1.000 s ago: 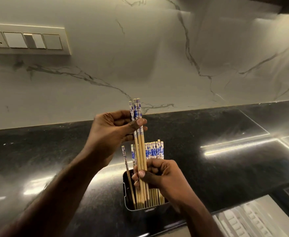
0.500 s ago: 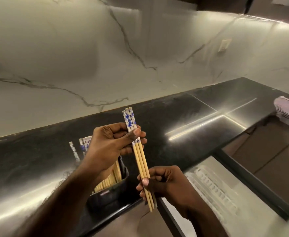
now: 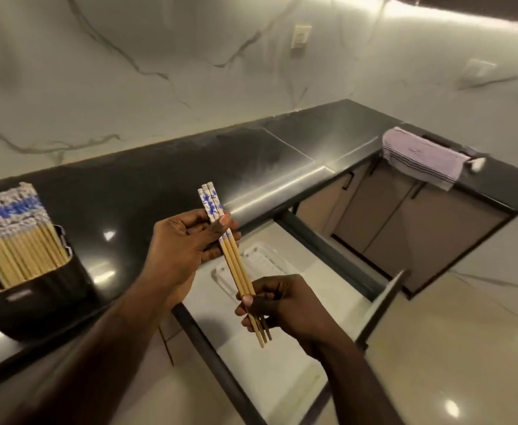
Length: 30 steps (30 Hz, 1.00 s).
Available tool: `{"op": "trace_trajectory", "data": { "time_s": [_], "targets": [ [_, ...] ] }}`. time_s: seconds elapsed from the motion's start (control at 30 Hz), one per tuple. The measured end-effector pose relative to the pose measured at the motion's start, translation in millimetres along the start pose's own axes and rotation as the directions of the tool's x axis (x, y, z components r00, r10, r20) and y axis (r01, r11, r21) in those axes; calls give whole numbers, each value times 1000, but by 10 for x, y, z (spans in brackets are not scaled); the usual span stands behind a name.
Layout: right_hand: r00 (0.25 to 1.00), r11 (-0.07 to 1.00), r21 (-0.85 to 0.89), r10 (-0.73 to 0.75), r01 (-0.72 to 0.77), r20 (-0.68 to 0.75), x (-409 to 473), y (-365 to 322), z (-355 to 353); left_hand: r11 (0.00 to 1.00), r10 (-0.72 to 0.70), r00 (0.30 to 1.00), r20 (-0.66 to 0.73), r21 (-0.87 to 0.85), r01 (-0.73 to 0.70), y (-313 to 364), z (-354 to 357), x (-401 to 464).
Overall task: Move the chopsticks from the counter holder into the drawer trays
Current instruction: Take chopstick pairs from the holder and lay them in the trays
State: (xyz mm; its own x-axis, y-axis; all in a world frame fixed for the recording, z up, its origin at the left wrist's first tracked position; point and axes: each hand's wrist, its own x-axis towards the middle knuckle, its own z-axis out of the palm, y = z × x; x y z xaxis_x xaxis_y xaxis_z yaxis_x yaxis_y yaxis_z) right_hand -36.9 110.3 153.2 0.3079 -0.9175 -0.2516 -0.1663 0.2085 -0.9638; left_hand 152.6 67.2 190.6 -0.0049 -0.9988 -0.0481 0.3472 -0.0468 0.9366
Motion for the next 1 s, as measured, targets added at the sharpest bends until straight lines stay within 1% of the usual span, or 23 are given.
{"op": "trace_trajectory", "data": {
  "time_s": [0.17, 0.3, 0.47, 0.7, 0.87, 1.0],
  "targets": [
    [996, 997, -7, 80, -81, -48, -57, 234, -427, 996, -70, 997, 12, 48, 69, -362, 364, 124],
    [985, 987, -48, 151, -155, -88, 99, 429, -631, 985, -114, 993, -7, 133, 114, -663, 456, 325],
    [954, 956, -93, 262, -277, -143, 489, 678, -779, 964, -188, 981, -42, 182, 192, -1145, 322, 712],
    [884, 876, -155, 427, -457, -190, 1110, 1172, -911, 921, -298, 953, -52, 247, 302, -1978, 71, 1240],
    [843, 820, -205, 497, -534, -205, 1410, 1515, -955, 907, -367, 928, -67, 196, 373, -2422, -34, 1401],
    [833, 777, -299, 515, -554, -204, 1650, 1709, -988, 882, -405, 901, -153, 192, 429, -2698, -107, 1525]
  ]
}}
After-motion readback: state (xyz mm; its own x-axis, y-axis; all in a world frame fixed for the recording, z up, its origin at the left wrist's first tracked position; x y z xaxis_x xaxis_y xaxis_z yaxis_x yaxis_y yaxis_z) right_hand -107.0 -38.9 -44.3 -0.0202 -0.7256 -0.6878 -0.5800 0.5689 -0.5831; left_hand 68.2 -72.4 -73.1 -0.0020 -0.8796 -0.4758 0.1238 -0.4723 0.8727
